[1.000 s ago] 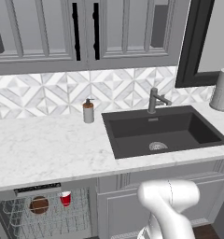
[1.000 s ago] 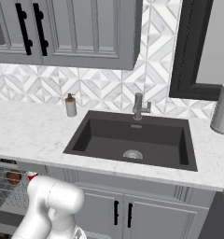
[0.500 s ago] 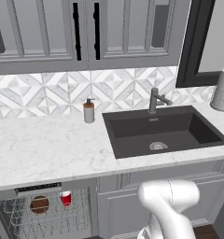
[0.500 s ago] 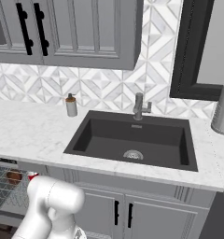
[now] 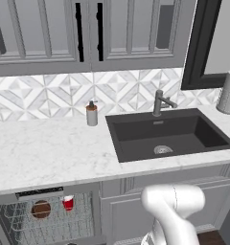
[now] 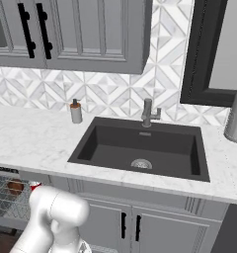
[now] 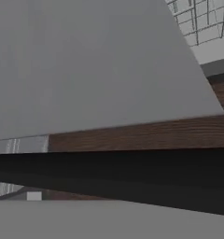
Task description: Pick up the cup and bowl from the counter, place them in the dishwasher, and close the dishwasher door.
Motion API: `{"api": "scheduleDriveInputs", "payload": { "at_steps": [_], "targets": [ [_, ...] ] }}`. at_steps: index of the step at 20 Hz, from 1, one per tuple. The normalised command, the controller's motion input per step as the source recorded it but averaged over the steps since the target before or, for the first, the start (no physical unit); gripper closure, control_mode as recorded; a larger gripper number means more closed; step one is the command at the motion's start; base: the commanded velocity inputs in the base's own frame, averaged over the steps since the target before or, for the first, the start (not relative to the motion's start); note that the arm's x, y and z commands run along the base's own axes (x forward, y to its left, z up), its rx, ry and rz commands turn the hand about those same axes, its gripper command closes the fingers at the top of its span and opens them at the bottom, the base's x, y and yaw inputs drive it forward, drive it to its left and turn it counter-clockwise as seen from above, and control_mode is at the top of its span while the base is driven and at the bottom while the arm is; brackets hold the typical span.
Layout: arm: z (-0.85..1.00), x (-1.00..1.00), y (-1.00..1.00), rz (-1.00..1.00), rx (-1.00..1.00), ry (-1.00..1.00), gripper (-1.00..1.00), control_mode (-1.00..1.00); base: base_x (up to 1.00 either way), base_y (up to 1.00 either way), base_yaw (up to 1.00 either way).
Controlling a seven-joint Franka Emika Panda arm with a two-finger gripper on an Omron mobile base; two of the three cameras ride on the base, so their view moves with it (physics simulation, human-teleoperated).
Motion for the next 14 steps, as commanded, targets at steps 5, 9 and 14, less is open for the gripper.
{"api": "scheduleDriveInputs", "payload": {
  "at_steps": [5, 9, 14],
  "targets": [
    [0.05, 1.00, -0.24, 0.00, 0.00, 0.00, -1.00, -1.00, 0.00, 0.00, 0.00],
    [0.06, 1.00, -0.21, 0.00, 0.00, -0.02, -1.00, -1.00, 0.00, 0.00, 0.00],
    [0.01, 1.00, -0.25, 0.00, 0.00, -0.03, -1.00, -1.00, 0.00, 0.00, 0.00]
  ]
}}
